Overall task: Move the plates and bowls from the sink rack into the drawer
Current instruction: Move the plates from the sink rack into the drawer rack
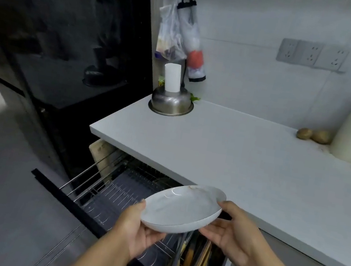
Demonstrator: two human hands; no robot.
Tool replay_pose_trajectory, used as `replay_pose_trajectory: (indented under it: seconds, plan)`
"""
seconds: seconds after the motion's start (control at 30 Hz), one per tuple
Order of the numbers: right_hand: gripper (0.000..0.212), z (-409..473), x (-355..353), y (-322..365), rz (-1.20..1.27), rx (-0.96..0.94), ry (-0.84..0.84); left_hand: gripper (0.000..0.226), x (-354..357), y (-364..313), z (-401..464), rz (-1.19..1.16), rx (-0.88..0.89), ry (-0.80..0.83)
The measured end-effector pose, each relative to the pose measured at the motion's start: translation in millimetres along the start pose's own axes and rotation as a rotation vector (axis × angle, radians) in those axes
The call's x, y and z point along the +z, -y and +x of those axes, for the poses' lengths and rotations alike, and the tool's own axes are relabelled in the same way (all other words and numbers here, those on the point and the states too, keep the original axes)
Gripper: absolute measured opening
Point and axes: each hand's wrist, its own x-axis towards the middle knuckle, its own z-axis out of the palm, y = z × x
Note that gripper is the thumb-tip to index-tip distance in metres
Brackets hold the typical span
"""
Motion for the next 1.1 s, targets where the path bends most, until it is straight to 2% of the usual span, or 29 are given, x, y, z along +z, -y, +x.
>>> replay_pose_trajectory:
  seconds: [0.17, 0.3, 0.37, 0.5, 0.57, 0.7, 0.83, 0.93, 1.1]
  plan:
    - [0.017, 35.8, 32.2, -9.4, -0.128, 0.042, 0.049, 0.035, -35.0, -3.8, 22.3, 0.076, 0.033, -0.142]
    - [0.021, 65.8, 58.7, -27.8, -0.213, 0.076, 0.053, 0.041, -70.2, -13.0, 41.5, 0.157, 0.083, -0.304]
    - [0.021, 82.4, 73.0, -38.5, -0.265, 0.083, 0.039, 0.037, -92.8, -24.1, 54.6, 0.204, 0.128, -0.360]
    - [0.007, 118.0, 109.3, -58.3, -0.347, 0.058, -0.007, 0.027, -138.8, -53.1, 79.1, 0.410, 0.256, -0.415]
    - [0.007, 137.8, 129.9, -69.7, -0.383, 0.043, -0.027, 0.029, -159.7, -67.5, 87.8, 0.552, 0.318, -0.405]
    - [0.011, 185.0, 169.1, -96.1, -0.430, -0.006, -0.074, 0.020, -203.2, -98.4, 106.6, 0.884, 0.408, -0.301]
    - [0.015, 234.0, 201.5, -121.0, -0.486, -0.058, -0.127, 0.053, -246.0, -123.3, 137.3, 1.254, 0.422, -0.283]
    - [0.018, 266.6, 220.4, -136.3, -0.507, -0.067, -0.165, 0.059, -261.6, -134.2, 165.9, 1.435, 0.427, -0.208]
    - [0.036, 322.1, 238.6, -150.7, -0.518, -0.040, -0.215, 0.061, -262.8, -143.8, 217.3, 1.613, 0.457, -0.109]
